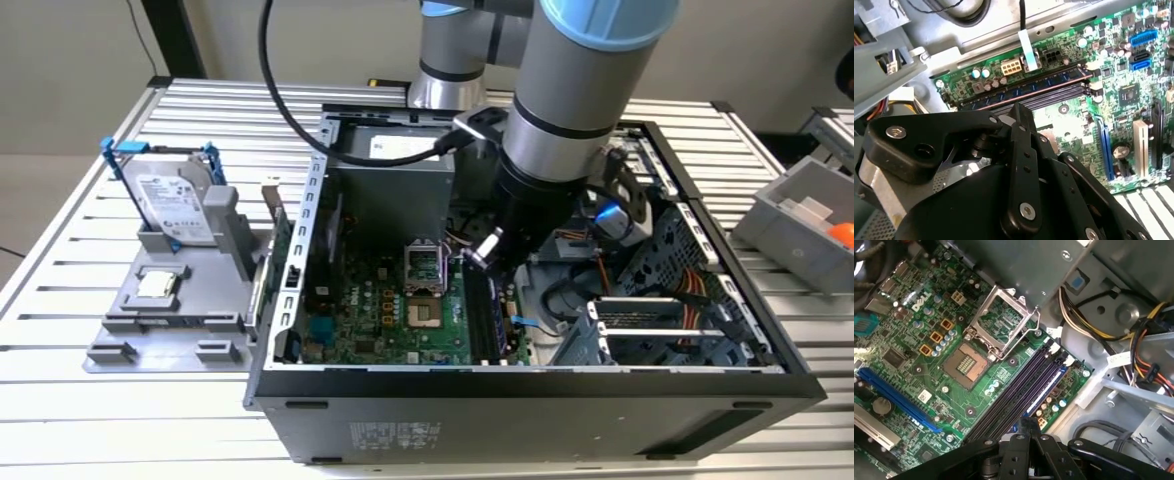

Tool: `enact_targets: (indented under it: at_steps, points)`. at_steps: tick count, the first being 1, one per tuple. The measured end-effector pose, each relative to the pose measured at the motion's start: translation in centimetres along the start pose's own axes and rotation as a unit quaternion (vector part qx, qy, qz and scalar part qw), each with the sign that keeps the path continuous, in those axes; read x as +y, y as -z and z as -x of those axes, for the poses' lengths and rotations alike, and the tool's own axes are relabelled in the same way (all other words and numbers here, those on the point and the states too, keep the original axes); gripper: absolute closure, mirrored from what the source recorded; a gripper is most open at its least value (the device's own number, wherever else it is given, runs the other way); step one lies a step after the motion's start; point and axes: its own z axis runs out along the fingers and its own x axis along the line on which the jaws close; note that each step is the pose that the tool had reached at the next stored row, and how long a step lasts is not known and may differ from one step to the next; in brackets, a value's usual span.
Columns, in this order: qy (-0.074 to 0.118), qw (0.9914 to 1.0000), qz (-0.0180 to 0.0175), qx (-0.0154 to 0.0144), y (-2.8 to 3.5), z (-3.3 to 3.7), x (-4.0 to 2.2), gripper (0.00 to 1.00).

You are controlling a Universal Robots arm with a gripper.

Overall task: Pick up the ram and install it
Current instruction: 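Press down the ram until it locks into place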

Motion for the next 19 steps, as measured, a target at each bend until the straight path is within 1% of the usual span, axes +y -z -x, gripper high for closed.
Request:
enact_targets:
  at_steps: [5,9,13,17,19]
  points:
    - [0.020,0.99981,0.0010,-0.0001,0.00,0.04,-0.03,1.00]
    - [0.034,0.99942,0.0022,-0.0004,0.00,0.11,-0.09,1.00]
    - [0.048,0.99883,0.0030,-0.0005,0.00,0.24,-0.19,1.00]
    - [0.057,0.99839,0.0036,-0.0007,-0.01,0.35,-0.28,1.00]
    - [0.066,0.99783,0.0041,-0.0007,0.00,0.36,-0.29,1.00]
